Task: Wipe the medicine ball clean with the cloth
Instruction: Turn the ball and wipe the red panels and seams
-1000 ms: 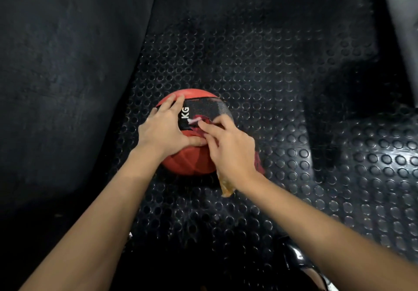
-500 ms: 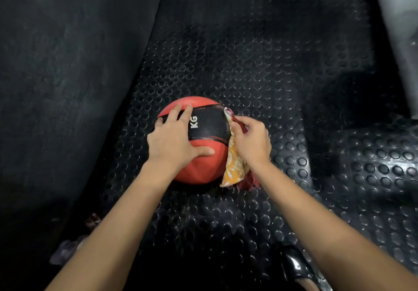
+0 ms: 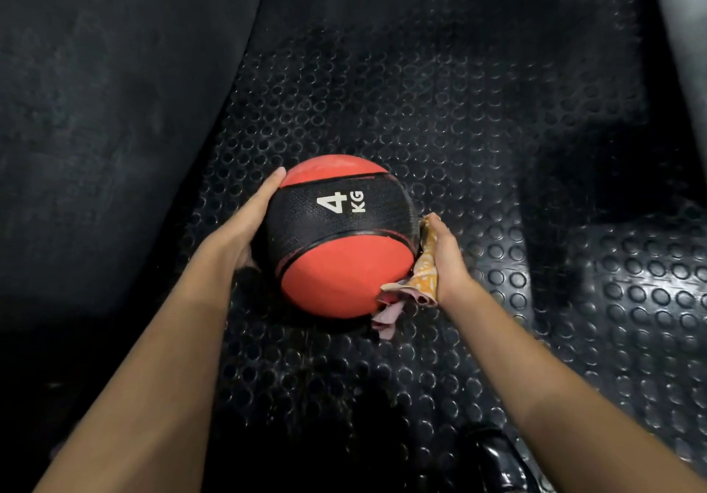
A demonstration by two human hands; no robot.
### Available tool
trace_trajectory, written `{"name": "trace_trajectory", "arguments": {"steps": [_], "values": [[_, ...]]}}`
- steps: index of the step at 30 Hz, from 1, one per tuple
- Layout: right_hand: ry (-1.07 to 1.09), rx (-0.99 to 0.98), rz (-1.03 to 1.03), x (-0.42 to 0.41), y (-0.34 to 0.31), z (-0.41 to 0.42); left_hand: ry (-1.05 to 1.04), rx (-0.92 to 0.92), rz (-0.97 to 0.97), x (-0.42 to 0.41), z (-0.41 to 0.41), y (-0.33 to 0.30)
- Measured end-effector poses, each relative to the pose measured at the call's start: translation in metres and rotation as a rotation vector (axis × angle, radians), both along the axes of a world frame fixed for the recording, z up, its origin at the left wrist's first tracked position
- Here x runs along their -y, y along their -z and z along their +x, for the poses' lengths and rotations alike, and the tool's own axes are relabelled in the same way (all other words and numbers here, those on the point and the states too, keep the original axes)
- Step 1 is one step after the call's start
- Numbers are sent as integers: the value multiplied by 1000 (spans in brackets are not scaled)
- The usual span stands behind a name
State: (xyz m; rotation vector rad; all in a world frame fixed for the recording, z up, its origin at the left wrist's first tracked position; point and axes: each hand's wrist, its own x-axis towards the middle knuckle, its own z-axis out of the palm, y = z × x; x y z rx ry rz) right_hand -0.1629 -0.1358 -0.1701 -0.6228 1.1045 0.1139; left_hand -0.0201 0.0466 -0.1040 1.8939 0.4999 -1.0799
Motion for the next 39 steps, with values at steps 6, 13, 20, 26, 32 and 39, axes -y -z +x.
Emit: {"name": "trace_trajectory", "arguments": {"steps": [6, 13, 20, 26, 32, 39], "values": [[24, 27, 41, 2, 15, -4, 15, -31, -50, -2, -6, 1], [38, 127, 26, -4, 22, -10, -86, 92, -233, -5, -19, 14], [-89, 239, -300, 30, -13, 10, -254, 88, -478, -3, -22, 35], [-423, 134, -1040, 24, -46, 13, -238, 133, -193, 1, -25, 45], [-691, 107, -1340, -9, -50, 8, 86, 644, -21, 6, -26, 17], [-877, -19, -1539, -18, -67, 12, 210, 748, -78, 20, -20, 4]]}}
